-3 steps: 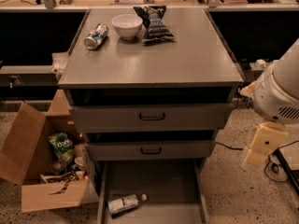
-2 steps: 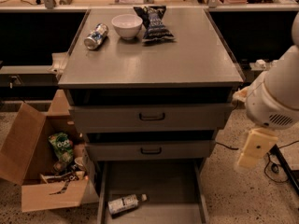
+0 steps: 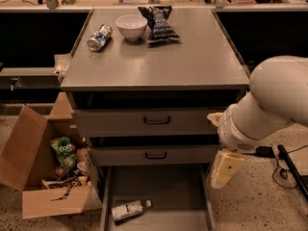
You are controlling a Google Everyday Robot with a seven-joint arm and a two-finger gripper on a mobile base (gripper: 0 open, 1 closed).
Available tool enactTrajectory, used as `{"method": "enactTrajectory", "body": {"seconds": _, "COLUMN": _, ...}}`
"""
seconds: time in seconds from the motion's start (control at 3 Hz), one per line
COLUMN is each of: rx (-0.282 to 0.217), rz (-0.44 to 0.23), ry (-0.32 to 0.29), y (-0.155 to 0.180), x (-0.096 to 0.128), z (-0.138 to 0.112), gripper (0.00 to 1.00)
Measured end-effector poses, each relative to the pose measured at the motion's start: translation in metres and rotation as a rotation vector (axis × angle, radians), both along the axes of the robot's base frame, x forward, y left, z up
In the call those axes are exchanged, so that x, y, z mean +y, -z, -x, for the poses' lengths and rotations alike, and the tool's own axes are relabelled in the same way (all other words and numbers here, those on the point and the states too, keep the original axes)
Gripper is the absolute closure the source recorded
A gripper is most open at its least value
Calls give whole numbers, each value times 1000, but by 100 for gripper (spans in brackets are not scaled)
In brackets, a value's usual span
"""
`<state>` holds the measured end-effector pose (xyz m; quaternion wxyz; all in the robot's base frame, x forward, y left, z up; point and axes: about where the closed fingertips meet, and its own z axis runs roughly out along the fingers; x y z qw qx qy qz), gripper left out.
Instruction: Pick blue plastic bottle from bottom drawer and place on counter
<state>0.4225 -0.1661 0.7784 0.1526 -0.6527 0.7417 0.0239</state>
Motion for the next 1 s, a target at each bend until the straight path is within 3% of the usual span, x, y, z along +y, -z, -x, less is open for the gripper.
{"method": "enactTrajectory", "body": {"seconds": 1.0, "rx": 46, "rz": -205, "ry": -111, "y": 130, "x": 83, "z": -10, "gripper": 0}}
